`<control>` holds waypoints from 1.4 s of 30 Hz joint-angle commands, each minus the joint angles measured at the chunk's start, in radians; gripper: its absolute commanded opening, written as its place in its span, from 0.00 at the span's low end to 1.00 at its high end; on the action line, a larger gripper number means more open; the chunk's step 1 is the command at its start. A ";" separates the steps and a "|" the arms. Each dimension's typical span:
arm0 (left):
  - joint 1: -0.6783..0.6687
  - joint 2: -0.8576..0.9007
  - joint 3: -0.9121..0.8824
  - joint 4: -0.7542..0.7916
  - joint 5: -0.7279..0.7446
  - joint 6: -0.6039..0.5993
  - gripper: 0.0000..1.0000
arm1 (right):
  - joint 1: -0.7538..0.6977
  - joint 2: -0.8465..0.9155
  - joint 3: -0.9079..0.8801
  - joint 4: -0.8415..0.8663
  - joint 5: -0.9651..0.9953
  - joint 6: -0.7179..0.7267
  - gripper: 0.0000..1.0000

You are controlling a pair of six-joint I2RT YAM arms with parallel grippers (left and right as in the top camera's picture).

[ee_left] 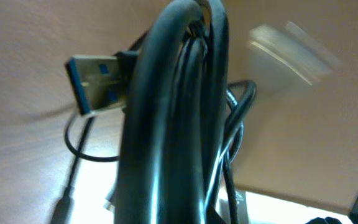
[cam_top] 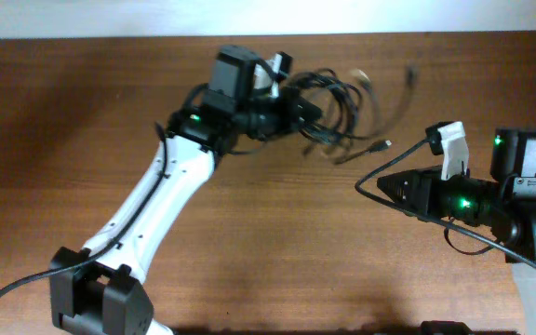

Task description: Untangle cables

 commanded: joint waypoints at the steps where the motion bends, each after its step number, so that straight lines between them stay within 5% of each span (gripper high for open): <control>1: 0.018 -0.021 0.011 0.002 0.014 0.220 0.00 | -0.003 -0.010 0.014 0.010 0.016 -0.006 0.54; 11: -0.041 -0.021 0.011 -0.003 0.241 0.356 0.00 | -0.003 -0.008 0.014 0.132 0.015 -0.006 0.55; 19: -0.169 -0.021 0.011 0.042 0.259 0.355 0.00 | -0.003 0.028 0.014 0.145 0.013 -0.006 0.54; 23: -0.178 -0.021 0.011 0.061 0.247 0.355 0.00 | -0.003 0.050 0.014 0.135 -0.003 -0.006 0.17; 25: -0.172 -0.021 0.011 0.064 0.238 0.355 0.00 | -0.003 0.049 0.014 0.126 -0.003 -0.006 0.09; 41: -0.071 -0.021 0.011 -0.042 0.079 0.238 0.00 | -0.003 0.016 0.014 0.086 -0.003 -0.006 0.09; 42: -0.071 -0.021 0.011 -0.041 0.126 0.238 0.00 | -0.003 0.016 0.014 0.090 0.002 -0.006 0.25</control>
